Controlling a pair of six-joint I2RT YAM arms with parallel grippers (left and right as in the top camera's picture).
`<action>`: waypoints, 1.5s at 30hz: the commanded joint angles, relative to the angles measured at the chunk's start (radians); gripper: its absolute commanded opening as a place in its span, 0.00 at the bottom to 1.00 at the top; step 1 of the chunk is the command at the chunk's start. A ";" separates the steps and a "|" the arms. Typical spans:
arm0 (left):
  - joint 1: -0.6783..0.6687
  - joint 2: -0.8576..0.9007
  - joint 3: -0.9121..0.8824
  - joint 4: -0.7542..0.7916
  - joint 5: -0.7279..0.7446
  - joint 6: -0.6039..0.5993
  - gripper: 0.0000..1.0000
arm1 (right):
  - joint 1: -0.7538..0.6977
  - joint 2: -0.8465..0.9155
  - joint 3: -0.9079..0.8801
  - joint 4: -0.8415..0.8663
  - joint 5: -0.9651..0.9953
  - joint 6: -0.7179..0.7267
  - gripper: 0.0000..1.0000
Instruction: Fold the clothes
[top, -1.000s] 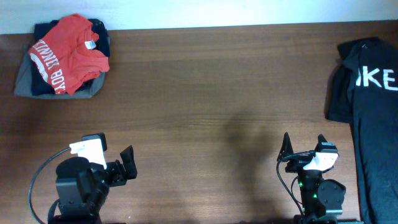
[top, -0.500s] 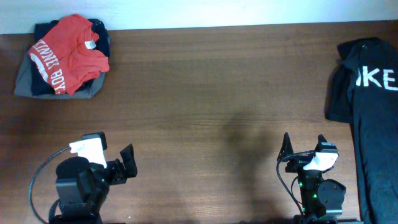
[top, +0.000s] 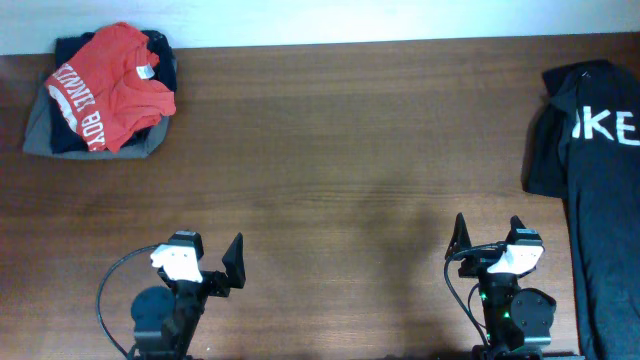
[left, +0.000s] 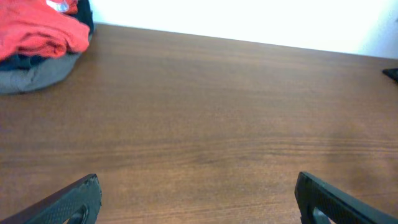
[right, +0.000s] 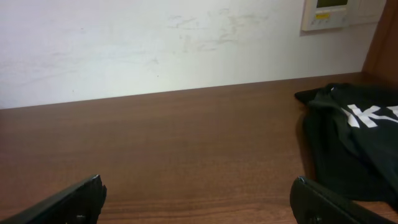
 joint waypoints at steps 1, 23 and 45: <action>-0.004 -0.085 -0.039 0.014 0.024 0.032 0.99 | 0.005 -0.010 -0.005 -0.008 -0.005 -0.008 0.99; 0.003 -0.230 -0.123 0.227 -0.055 0.246 0.99 | 0.005 -0.010 -0.005 -0.007 -0.005 -0.008 0.99; 0.032 -0.229 -0.122 0.128 -0.056 0.246 0.99 | 0.005 -0.010 -0.005 -0.007 -0.005 -0.008 0.99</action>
